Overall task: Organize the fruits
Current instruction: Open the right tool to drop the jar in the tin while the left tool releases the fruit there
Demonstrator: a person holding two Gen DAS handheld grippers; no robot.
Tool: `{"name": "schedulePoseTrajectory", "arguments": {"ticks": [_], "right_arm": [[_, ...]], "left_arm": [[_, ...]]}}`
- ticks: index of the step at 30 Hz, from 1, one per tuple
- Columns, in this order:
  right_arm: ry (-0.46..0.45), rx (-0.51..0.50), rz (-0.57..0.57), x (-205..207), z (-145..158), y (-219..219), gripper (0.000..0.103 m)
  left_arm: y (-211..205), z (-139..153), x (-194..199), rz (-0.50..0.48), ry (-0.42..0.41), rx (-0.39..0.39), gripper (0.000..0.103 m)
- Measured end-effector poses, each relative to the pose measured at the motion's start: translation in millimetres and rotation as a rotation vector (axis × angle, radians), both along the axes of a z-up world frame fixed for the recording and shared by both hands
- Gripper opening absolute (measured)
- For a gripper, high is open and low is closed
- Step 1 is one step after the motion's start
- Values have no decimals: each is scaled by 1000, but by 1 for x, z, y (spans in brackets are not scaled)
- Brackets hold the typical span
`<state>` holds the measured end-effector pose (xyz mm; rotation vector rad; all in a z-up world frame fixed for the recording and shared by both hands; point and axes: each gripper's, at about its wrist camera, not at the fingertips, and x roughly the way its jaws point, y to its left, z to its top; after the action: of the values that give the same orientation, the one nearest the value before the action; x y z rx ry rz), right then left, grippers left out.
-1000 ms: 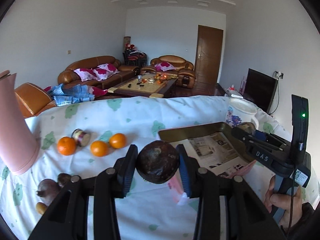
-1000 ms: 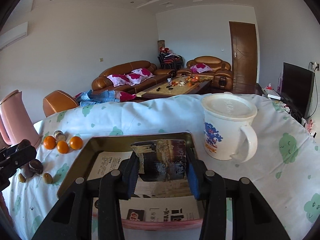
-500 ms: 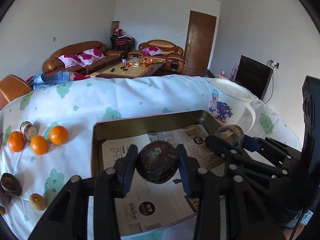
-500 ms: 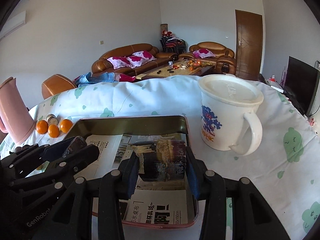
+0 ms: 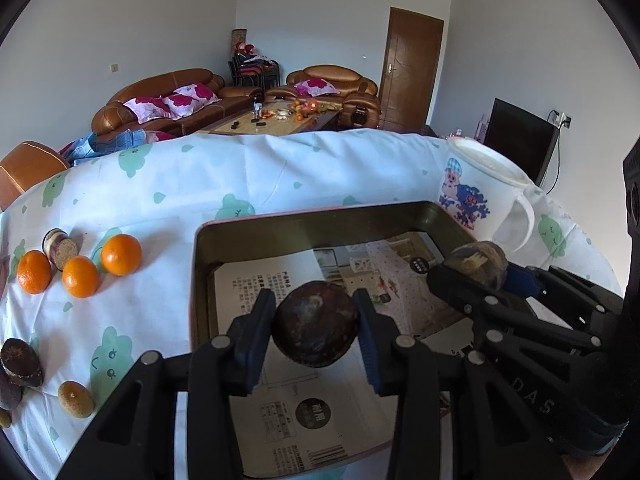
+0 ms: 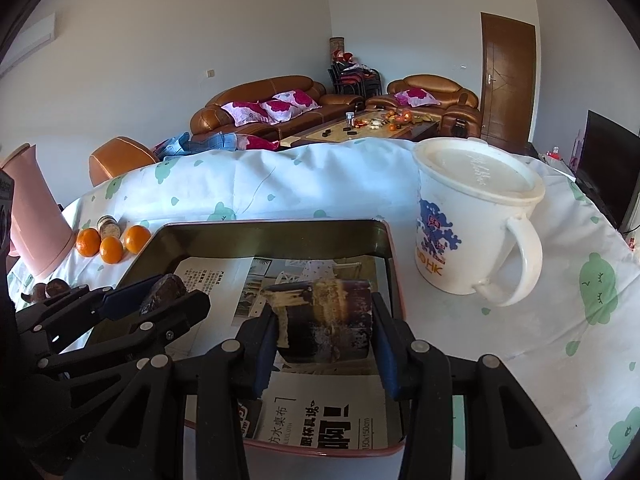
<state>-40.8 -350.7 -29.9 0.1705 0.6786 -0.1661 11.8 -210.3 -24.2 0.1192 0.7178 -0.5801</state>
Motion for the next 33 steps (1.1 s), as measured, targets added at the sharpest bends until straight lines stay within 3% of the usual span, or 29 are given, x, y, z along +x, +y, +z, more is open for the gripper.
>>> {"name": "schedulePoseTrajectory", "arguments": {"ticks": [6, 16, 20, 22, 24, 28, 31, 33], "right_arm": [[-4, 13, -4, -1, 0, 0, 45], [-46, 116, -7, -7, 2, -12, 46], [-87, 189, 7, -12, 5, -19, 54], [-112, 211, -4, -15, 7, -23, 67], [-145, 245, -7, -19, 10, -27, 72], [-263, 198, -91, -37, 24, -32, 75], [-342, 138, -168, -48, 31, -32, 86], [-371, 104, -192, -52, 34, -30, 87]], "left_arm": [[2, 2, -2, 30, -22, 12, 48], [17, 14, -9, 100, -102, -5, 80], [27, 20, -8, 115, -104, -41, 91], [32, 24, -11, 132, -125, -61, 99], [38, 30, -13, 135, -147, -88, 103], [49, 42, -19, 176, -231, -111, 103], [64, 46, -19, 246, -293, -119, 103], [71, 44, -16, 297, -314, -99, 103]]}}
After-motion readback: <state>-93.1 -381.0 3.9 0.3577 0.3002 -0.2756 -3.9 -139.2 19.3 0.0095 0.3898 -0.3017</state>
